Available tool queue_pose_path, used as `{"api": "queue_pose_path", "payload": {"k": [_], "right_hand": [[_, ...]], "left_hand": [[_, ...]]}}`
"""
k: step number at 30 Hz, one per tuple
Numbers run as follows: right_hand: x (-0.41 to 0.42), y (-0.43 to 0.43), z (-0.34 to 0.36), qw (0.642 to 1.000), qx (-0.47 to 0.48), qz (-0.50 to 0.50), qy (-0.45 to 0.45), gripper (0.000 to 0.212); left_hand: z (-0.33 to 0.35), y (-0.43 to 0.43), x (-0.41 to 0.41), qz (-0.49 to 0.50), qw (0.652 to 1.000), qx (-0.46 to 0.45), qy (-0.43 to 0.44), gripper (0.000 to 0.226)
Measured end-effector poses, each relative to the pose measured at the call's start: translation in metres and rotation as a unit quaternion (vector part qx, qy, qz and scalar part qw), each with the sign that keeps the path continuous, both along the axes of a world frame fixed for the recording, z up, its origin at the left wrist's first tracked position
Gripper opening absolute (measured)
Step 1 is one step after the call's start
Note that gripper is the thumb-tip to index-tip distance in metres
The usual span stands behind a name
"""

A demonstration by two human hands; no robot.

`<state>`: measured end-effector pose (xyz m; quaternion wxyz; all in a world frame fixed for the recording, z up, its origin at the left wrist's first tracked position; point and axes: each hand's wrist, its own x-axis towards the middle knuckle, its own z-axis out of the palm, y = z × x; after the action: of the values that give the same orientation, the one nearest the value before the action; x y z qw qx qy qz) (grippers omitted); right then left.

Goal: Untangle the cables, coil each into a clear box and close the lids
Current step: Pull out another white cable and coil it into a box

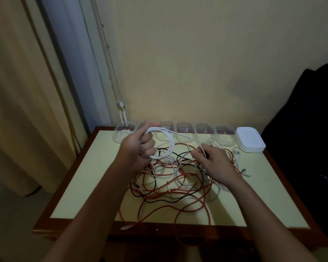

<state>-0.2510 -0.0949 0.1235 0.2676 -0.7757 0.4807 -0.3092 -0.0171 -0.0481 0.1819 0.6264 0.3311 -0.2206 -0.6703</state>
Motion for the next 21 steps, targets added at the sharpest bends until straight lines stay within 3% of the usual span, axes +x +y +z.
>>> {"api": "queue_pose_path", "payload": {"k": [4, 7, 9, 12, 15, 21], "right_hand": [[-0.013, -0.007, -0.047, 0.989, 0.064, -0.033, 0.133, 0.042], [-0.013, -0.004, -0.070, 0.980, 0.125, -0.043, 0.147, 0.042], [-0.010, -0.006, -0.075, 0.979, 0.183, -0.049, 0.079, 0.042], [-0.004, -0.012, -0.062, 0.943, 0.292, -0.078, -0.137, 0.038], [-0.004, -0.024, -0.026, 0.916, 0.290, -0.082, -0.266, 0.035], [-0.008, -0.054, 0.052, 0.924, 0.193, -0.043, -0.327, 0.036]], "left_hand": [[0.001, 0.002, 0.016, 0.007, 0.999, 0.004, 0.033, 0.030], [-0.002, 0.004, 0.015, 0.000, 1.000, 0.010, 0.025, 0.029], [-0.006, 0.003, 0.014, 0.001, 1.000, 0.011, 0.014, 0.026], [-0.010, 0.002, 0.011, 0.015, 1.000, 0.014, -0.018, 0.023], [-0.011, 0.001, 0.011, 0.029, 0.998, 0.014, -0.048, 0.022], [-0.002, -0.002, 0.007, 0.018, 0.998, -0.003, -0.057, 0.024]]}}
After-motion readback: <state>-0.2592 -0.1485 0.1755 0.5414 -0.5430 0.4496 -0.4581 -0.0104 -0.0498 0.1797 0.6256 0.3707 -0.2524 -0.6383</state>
